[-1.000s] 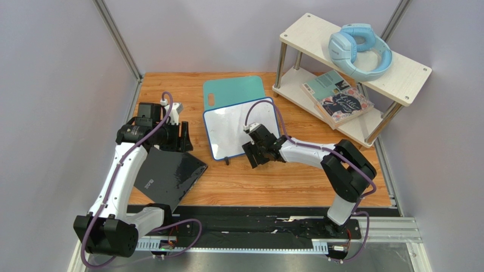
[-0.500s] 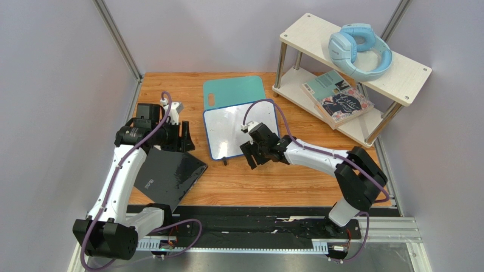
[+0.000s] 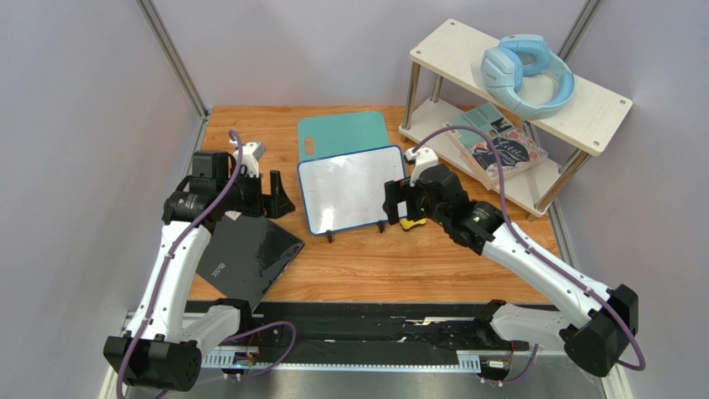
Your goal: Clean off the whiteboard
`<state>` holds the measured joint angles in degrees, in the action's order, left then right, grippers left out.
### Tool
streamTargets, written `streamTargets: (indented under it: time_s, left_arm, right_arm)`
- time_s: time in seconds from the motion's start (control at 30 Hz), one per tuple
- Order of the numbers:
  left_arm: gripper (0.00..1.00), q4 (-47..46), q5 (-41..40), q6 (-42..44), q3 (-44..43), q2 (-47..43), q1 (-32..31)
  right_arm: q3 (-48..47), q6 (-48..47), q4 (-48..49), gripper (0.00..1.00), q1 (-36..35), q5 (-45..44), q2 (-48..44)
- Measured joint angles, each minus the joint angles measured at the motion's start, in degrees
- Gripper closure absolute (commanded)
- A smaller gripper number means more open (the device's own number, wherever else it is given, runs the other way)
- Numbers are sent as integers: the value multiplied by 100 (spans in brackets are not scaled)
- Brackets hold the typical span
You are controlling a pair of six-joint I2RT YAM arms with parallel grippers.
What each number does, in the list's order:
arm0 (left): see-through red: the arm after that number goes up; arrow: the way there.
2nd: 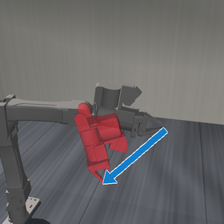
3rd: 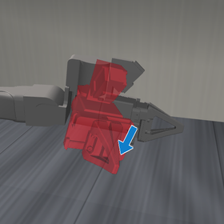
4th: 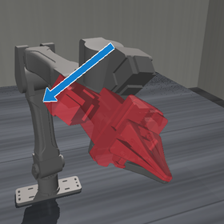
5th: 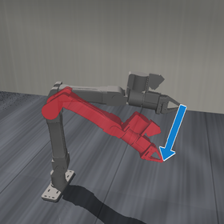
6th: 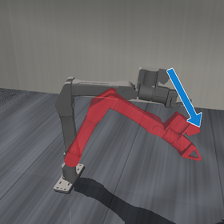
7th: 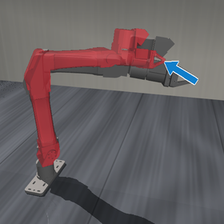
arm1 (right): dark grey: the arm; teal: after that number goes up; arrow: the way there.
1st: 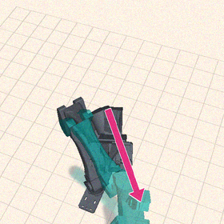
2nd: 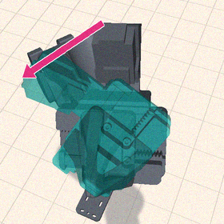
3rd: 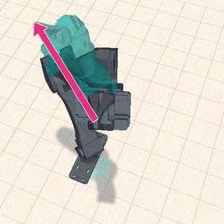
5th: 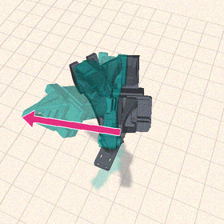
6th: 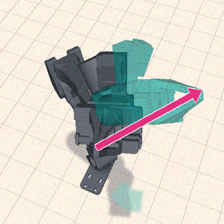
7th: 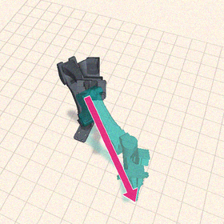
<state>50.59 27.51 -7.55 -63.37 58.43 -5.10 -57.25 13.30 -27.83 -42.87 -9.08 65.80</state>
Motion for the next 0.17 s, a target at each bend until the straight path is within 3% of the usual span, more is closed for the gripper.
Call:
streamTargets:
  time_s: [0.17]
  left_arm:
    - [1,-175,385,-13,13,-7,0]
  right_arm:
    - [-24,85,-131,0,514,-44,-420]
